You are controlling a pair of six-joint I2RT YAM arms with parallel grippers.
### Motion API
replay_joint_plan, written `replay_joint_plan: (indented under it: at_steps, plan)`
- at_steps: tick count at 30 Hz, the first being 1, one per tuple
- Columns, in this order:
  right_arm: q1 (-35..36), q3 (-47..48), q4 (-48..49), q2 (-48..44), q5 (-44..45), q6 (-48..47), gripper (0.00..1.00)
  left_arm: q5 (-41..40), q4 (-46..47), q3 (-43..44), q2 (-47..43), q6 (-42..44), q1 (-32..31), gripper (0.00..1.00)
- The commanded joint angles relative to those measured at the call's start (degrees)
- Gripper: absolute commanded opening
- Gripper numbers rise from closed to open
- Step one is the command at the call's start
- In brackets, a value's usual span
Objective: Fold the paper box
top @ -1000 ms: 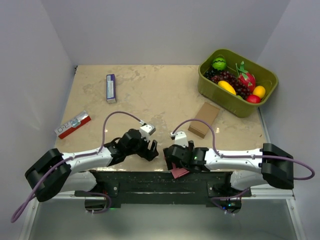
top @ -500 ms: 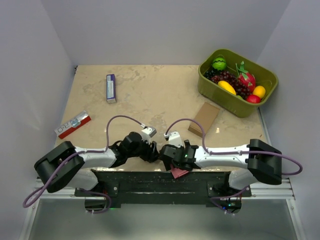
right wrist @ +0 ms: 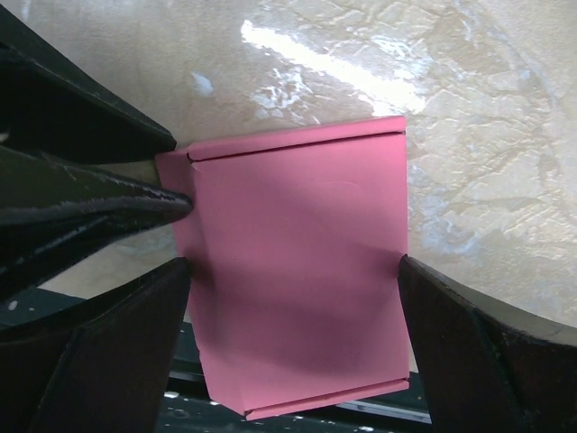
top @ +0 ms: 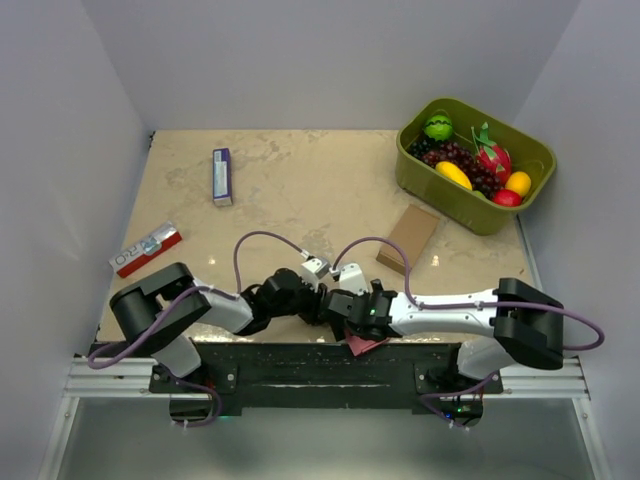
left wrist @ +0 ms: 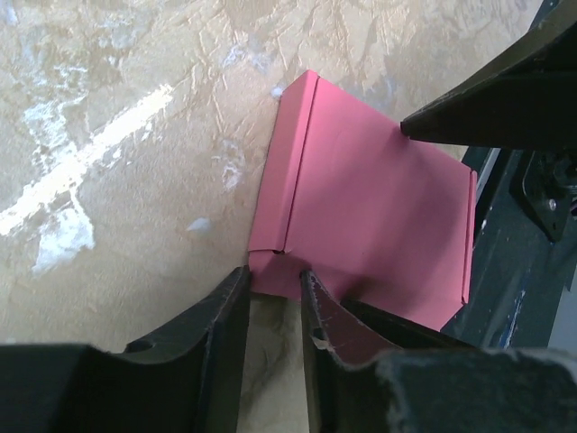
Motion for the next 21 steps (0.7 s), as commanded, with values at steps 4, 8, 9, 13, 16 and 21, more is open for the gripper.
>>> replay_joint_plan:
  at_steps: [4, 8, 9, 13, 16, 21]
  plan:
    - [0.0, -4.2, 7.5, -0.3, -8.3, 2.0, 0.99, -1.9, 4.8, -0.4, 5.5, 1.0, -4.5, 0.24]
    - [-0.1, -4.9, 8.3, -0.4, -8.9, 3.6, 0.98, -2.5, 6.9, -0.5, 5.3, 1.7, -5.0, 0.26]
    - [-0.1, -4.8, 7.7, -0.4, -8.5, 3.8, 0.99, -3.6, 6.2, -0.8, 4.1, 2.0, -5.0, 0.27]
    - [-0.2, -3.2, 3.8, -1.6, -6.1, 4.7, 0.99, -6.7, 1.1, -2.6, -0.5, 4.0, -4.0, 0.41]
    - [-0.2, -1.1, -0.3, -3.3, -3.9, 5.2, 0.99, -8.7, -2.4, -3.8, -5.0, 4.4, -3.6, 0.58]
    - [-0.8, 1.5, -5.2, -7.3, -2.5, 6.0, 0.99, -10.3, -5.1, -5.8, -10.2, 3.1, -3.6, 0.61]
